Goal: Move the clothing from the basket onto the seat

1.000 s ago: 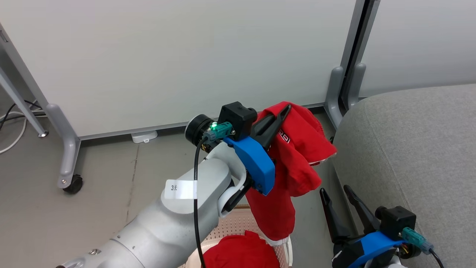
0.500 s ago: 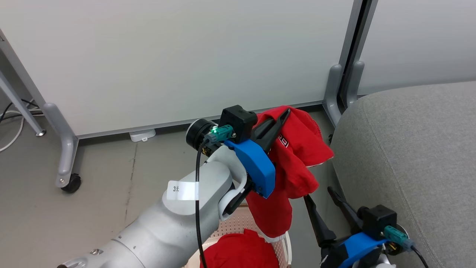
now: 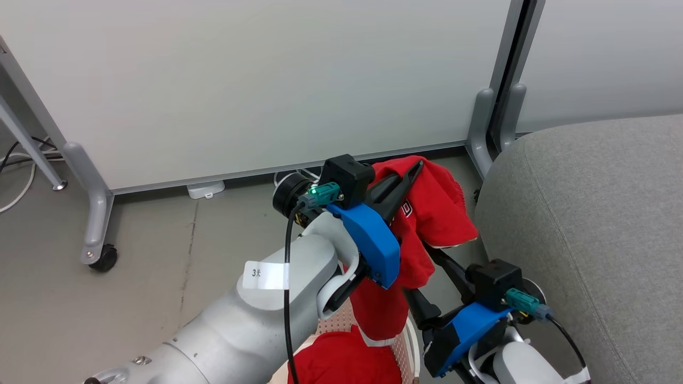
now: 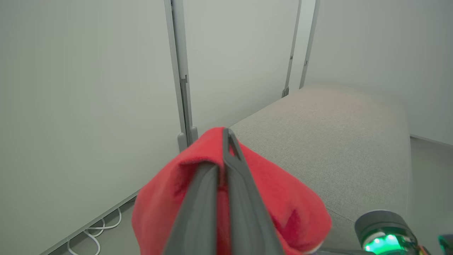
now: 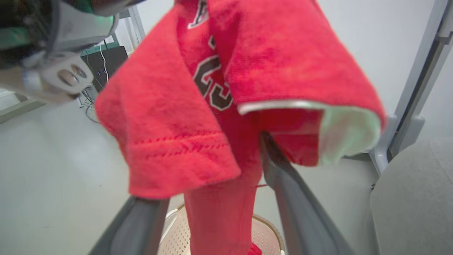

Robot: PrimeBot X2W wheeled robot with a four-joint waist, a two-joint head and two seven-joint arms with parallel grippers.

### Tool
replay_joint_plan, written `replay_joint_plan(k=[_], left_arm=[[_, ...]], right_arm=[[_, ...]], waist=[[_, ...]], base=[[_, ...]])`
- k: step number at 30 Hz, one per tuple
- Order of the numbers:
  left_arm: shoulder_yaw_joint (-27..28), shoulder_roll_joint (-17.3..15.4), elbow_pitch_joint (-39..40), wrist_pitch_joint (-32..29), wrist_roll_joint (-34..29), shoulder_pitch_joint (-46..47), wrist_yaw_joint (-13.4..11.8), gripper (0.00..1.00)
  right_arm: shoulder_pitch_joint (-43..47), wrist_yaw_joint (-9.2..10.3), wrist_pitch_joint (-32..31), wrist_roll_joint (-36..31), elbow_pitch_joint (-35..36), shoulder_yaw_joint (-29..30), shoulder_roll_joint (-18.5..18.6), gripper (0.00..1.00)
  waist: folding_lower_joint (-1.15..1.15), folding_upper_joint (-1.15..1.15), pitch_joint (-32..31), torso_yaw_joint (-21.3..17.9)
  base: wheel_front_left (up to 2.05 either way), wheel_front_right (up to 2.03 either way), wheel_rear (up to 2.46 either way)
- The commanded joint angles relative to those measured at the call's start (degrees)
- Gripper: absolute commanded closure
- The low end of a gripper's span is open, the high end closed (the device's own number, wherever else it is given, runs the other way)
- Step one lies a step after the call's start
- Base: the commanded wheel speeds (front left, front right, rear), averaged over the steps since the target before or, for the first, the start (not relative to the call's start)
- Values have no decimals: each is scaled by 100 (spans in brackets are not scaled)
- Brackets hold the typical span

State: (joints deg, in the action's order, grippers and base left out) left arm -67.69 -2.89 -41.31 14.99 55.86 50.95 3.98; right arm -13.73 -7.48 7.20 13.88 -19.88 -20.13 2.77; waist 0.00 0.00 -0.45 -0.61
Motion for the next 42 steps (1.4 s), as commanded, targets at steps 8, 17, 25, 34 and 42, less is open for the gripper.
replay_joint_plan(k=[8, 17, 25, 34, 42], left_arm=[[-63, 2, 59, 28, 57, 81, -36, 100], [-117, 2, 95, 29, 84, 35, -46, 100], [-174, 1, 119, 29, 146, 9, -42, 100], [-234, 2, 157, 28, 197, 58, -54, 100], [-217, 2, 92, 28, 216, 74, -65, 100]], right_arm=[[-507, -3, 21, 411, -310, -627, 22, 0], [-926, -3, 319, 683, -664, -872, 21, 0], [-1150, -3, 591, 838, -969, -725, 20, 0], [-1369, -3, 715, 977, -1256, -668, 20, 100], [-1444, -3, 777, 947, -1444, -594, 20, 100]], waist=[[0, 0, -41, 16], [0, 0, -77, 22], [0, 0, -95, 44], [0, 0, -71, 31], [0, 0, -38, 5]], base=[[0, 0, 0], [0, 0, 0], [0, 0, 0], [0, 0, 0], [0, 0, 0]])
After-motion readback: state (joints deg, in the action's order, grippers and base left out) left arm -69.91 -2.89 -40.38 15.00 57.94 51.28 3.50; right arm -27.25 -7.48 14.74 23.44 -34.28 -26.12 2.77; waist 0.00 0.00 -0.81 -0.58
